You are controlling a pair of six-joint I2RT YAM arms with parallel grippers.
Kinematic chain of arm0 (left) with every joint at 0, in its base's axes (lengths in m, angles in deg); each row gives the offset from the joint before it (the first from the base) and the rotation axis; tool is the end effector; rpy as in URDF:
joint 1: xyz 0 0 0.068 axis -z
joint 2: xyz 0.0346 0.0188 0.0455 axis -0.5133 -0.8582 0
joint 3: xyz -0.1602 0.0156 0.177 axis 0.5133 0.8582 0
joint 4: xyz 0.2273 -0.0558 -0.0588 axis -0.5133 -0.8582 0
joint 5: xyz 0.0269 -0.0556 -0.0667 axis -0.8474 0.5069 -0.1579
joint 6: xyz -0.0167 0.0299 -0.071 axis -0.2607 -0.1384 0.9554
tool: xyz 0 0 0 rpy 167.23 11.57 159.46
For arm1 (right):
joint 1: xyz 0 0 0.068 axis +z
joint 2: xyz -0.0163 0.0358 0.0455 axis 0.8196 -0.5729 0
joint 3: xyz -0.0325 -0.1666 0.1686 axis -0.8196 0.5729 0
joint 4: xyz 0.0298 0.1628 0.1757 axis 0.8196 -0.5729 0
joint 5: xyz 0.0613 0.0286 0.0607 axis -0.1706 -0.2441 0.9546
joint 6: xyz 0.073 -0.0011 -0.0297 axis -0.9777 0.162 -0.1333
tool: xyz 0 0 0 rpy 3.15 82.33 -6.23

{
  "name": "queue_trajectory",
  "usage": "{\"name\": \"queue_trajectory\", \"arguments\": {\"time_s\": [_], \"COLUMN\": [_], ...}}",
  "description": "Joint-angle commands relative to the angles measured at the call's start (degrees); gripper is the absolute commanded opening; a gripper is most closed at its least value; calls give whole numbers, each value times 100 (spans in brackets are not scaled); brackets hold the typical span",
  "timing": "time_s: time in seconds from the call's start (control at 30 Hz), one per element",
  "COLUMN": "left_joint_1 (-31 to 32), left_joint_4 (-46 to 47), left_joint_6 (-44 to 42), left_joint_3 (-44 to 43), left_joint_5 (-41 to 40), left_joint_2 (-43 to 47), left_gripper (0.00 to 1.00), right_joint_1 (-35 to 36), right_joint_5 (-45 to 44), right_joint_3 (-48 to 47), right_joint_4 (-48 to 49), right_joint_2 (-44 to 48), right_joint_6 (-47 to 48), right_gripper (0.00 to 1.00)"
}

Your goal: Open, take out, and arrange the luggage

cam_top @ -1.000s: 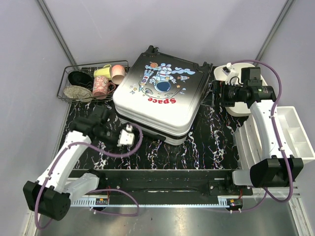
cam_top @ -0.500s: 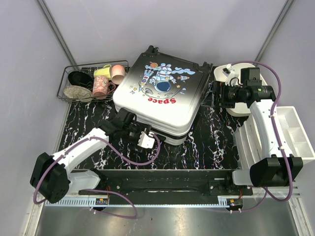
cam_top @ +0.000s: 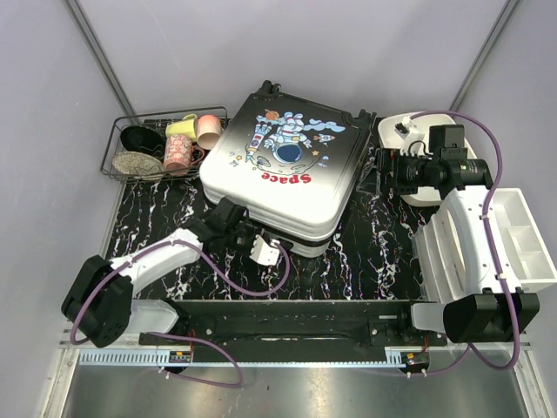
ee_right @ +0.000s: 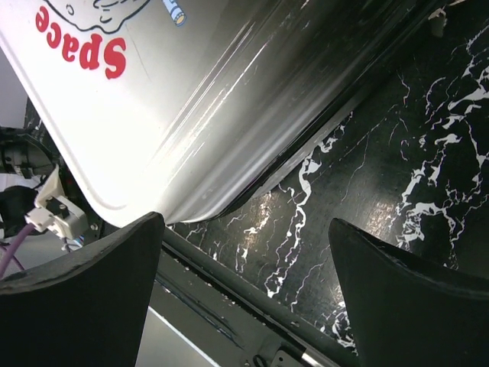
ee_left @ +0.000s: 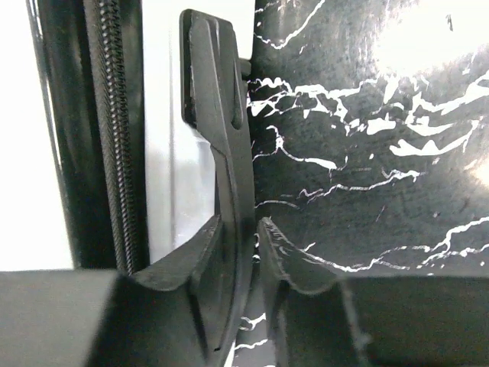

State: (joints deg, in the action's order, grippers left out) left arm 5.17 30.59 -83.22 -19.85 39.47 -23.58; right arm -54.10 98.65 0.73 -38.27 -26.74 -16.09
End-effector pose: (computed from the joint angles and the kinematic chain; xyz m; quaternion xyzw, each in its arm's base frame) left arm 0.1905 -0.1739 0.1510 0.7940 0.4868 -0.0994 0.3503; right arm 0.2569 0.0433 0.3237 -0.1076 0.8910 0.2885 0.3336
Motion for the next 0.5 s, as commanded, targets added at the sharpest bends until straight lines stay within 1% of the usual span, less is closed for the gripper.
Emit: {"name": "queue_trajectory", "arguments": {"time_s": [0.0,0.03,0.07,0.13,0.17,0.23,0.3,0.33,0.37,0.4,0.47], "left_joint_1": [-220,-291,-353,-598,-704,-1003,-1318,-1425,-1547,-1827,-2066], "left_joint_4": [-1410,-1997,-2211,-2869,-3038,-3459,-3742,-4004,-4146,-4278,-4673], "left_joint_6": [-642,-827,-1133,-1547,-1906,-2181,-2602,-2743,-3032,-3200,-3612], "left_joint_3": [26,43,78,201,236,324,325,290,272,237,131], "left_joint_5": [168,362,398,460,478,460,452,443,451,478,513], "left_joint_2": [394,586,684,1008,1114,1351,1475,1493,1528,1555,1599], "left_gripper": [22,19,12,8,5,1,0,0,0,0,0], "right_joint_1": [-16,-16,-16,-16,-16,-25,-25,-16,-16,-25,-25], "right_joint_5": [254,255,246,307,334,386,378,334,325,325,343], "right_joint_3": [-53,-53,-1,61,183,342,649,798,1165,1360,1965], "right_joint_4": [-126,-197,-197,-232,-215,-189,-119,73,214,381,891], "right_joint_2": [162,153,170,223,276,390,504,687,802,934,1365], "right_joint_6": [697,795,874,1217,1331,1752,2217,2368,2508,2788,3097], "right_gripper": [100,100,100,100,100,100,100,100,99,97,92]}}
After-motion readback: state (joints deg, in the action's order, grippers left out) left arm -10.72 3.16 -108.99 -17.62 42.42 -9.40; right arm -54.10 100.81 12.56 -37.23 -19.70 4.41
